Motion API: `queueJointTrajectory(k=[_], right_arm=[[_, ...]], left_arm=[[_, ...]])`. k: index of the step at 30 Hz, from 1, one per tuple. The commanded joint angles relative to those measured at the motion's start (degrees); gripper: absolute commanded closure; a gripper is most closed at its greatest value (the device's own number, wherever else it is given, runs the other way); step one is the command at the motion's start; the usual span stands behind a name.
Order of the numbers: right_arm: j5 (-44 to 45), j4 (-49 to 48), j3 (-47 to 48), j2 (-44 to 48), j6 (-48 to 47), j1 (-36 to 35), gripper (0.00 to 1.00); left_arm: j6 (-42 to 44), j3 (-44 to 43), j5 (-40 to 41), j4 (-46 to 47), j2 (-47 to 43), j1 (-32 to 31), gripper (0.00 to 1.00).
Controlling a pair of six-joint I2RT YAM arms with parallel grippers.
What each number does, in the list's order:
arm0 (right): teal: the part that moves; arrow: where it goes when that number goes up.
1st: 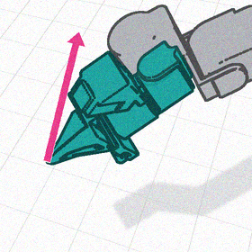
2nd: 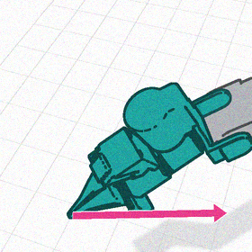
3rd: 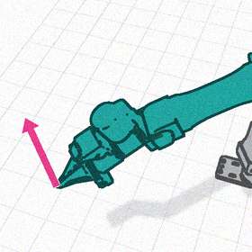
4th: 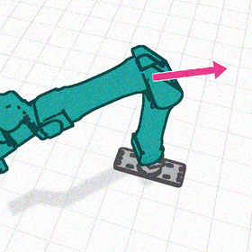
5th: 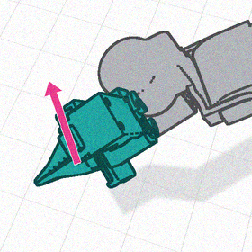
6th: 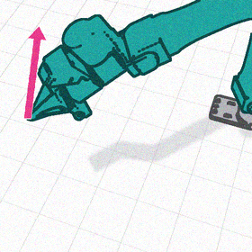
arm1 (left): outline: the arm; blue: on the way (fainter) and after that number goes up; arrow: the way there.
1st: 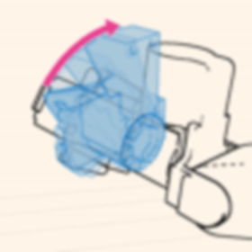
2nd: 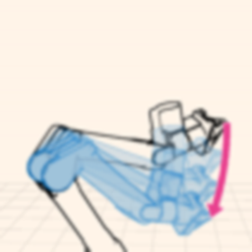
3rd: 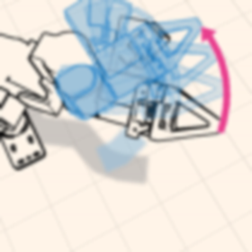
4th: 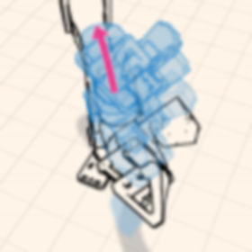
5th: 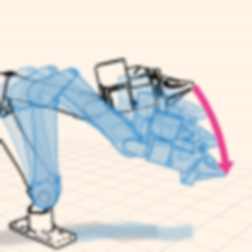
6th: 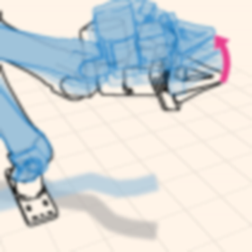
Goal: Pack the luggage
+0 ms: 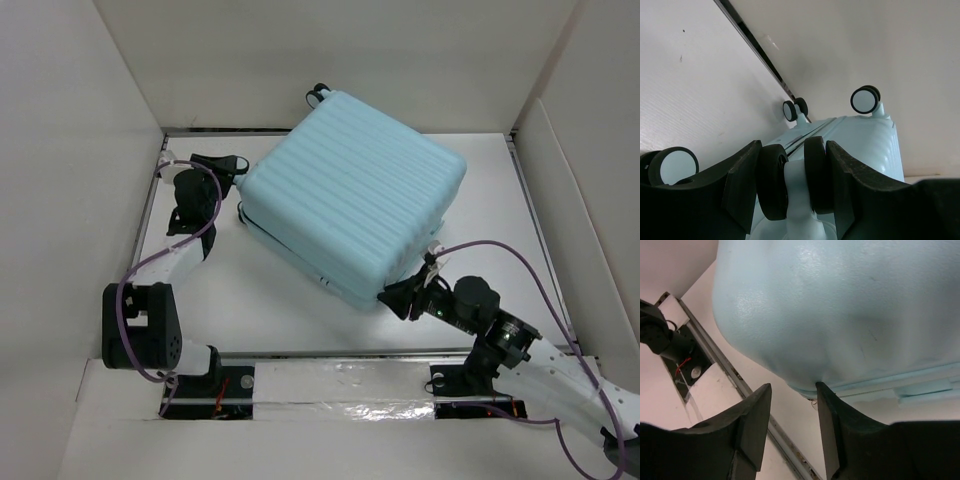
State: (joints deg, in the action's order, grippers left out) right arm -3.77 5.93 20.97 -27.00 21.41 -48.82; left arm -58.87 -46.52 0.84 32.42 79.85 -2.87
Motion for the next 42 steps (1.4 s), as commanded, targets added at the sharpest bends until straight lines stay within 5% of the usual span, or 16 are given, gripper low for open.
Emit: queueJointTrajectory(k=[1, 5, 7, 11, 15, 17, 20, 28, 30, 33, 38, 42], right_arm=[[2.54, -0.32, -0.58, 0.11, 0.30, -0.05, 0.62], [1.75, 2.41, -1.11, 2.74, 1.26, -0.58, 0.64], [0.96, 2.94, -1.55, 4.06, 2.32, -0.58, 0.49], [0.69, 5.13, -1.02, 5.29, 3.11, -0.58, 0.36], [0.08, 7.16, -0.05, 6.52, 3.20, -1.10, 0.41], [0.08, 7.16, -0.14, 7.40, 3.29, -1.10, 0.52], [-0.88, 6.72, -0.06, 6.27, 2.94, -1.10, 0.51], [-6.77, 6.72, 0.21, 9.24, 0.74, -1.10, 0.24], [-7.22, 7.95, 0.56, 11.61, 1.18, -1.10, 0.23], [-5.64, 11.02, 1.53, 12.15, 2.49, -1.10, 0.38], [-2.57, 12.87, 2.49, 7.86, 3.99, -1.10, 0.84], [-0.54, 13.49, 2.67, 6.18, 5.57, -1.10, 0.70]], left_arm=[[2.18, -1.46, -8.13, 5.37, 1.08, -0.38, 1.00], [2.36, -3.57, -8.49, 4.49, 2.85, 0.15, 1.00], [2.18, -3.23, -8.49, 4.49, 3.11, 0.15, 1.00], [1.31, -0.85, -7.17, 4.84, 2.24, 0.67, 1.00], [0.60, 0.82, -5.60, 4.67, -1.45, 0.68, 1.00], [1.21, -0.40, -4.89, 2.83, -4.70, 0.68, 1.00], [2.71, -2.08, -4.18, -0.60, -8.13, 0.68, 1.00], [4.55, 1.69, -1.63, -5.52, -14.02, 0.68, 1.00], [4.64, 3.44, -1.37, -5.71, -14.11, 0.68, 1.00], [4.64, 4.60, 0.39, -5.00, -12.80, 1.90, 1.00], [2.36, 4.07, -4.62, -3.51, -7.79, 4.54, 1.00], [1.74, 4.86, -4.36, -2.98, -7.26, 5.07, 1.00]])
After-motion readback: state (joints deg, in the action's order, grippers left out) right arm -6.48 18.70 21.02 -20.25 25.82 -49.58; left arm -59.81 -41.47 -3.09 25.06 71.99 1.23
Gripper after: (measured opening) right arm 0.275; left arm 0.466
